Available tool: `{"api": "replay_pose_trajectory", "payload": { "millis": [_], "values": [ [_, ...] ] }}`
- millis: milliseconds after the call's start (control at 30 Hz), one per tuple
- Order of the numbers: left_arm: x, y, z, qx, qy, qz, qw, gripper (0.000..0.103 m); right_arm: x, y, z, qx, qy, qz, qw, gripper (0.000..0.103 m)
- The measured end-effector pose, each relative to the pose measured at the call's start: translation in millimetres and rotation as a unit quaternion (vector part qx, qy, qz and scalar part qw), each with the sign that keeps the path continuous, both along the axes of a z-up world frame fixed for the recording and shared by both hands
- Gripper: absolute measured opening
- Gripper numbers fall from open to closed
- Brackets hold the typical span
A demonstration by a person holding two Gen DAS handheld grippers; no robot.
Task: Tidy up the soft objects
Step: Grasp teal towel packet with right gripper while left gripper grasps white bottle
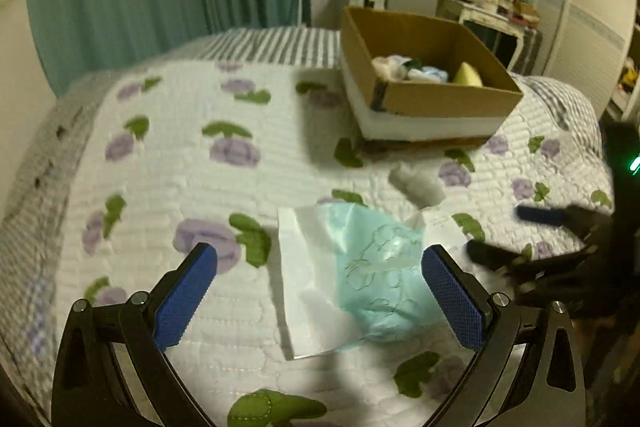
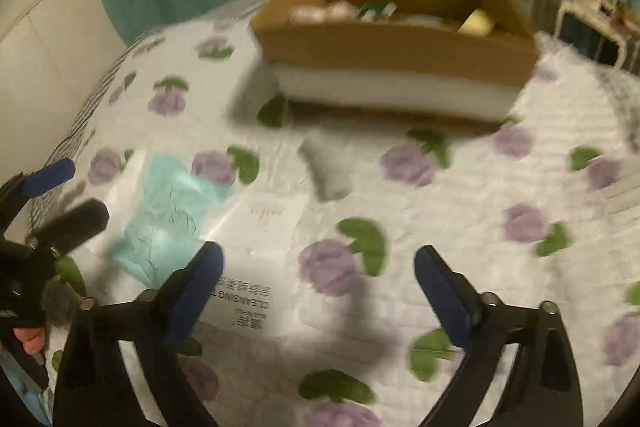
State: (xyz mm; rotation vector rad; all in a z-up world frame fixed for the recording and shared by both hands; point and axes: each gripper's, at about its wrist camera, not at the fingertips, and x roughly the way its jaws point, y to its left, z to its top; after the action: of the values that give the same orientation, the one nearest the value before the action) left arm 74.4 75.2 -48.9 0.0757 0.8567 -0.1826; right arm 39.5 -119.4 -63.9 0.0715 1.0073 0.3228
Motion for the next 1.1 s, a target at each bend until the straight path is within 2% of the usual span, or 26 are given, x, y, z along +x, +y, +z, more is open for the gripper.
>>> {"api": "replay_pose_trajectory", "payload": {
  "millis": [133, 200, 267, 367, 433, 500, 633, 800, 1100],
  "values": [
    [-2.0, 4.4, -5.2, -0.014, 0.003, 0.004, 0.9999, 0.103, 6.3, 16.4, -25.1, 0.024, 0.026, 0.029, 0.999, 0.082],
    [-2.0, 4.2, -6.2, -0.016, 0.004, 0.003, 0.9999, 0.103, 9.1, 26.6, -36.3, 0.021, 0.037, 0.045, 0.998, 0.079],
    [-1.6, 3.4, -7.1, -0.013, 0.006, 0.005, 0.9999, 0.103, 8.9, 35.9, -43.9, 0.015, 0.042, 0.057, 0.997, 0.071],
    [-1.8, -0.4, -7.3, -0.003, 0.006, 0.005, 1.0000, 0.103, 2.6, 49.3, -48.1, -0.004, 0.028, 0.079, 0.996, 0.054],
    [-1.0, -2.4, -6.8, 0.002, 0.005, 0.004, 1.0000, 0.103, -2.2, 52.7, -45.6, 0.004, 0.021, 0.093, 0.995, 0.022],
    [-1.8, -4.4, -5.9, 0.010, 0.004, 0.005, 0.9999, 0.103, -9.8, 53.3, -40.3, -0.016, 0.003, 0.090, 0.996, 0.013],
    [-6.0, -9.1, 1.2, 0.020, -0.010, 0.006, 0.9997, 0.103, -20.5, 29.9, -20.8, -0.001, -0.028, 0.058, 0.998, 0.010],
    [-7.6, -23.7, 14.5, 0.022, -0.019, 0.005, 0.9996, 0.103, -26.9, -1.5, 16.0, -0.042, -0.075, 0.021, 0.996, 0.010],
    [12.7, -79.1, 41.9, 0.015, -0.047, -0.002, 0.9988, 0.103, 5.6, -95.0, 75.1, -0.037, -0.126, -0.073, 0.989, 0.010]
  ]
}}
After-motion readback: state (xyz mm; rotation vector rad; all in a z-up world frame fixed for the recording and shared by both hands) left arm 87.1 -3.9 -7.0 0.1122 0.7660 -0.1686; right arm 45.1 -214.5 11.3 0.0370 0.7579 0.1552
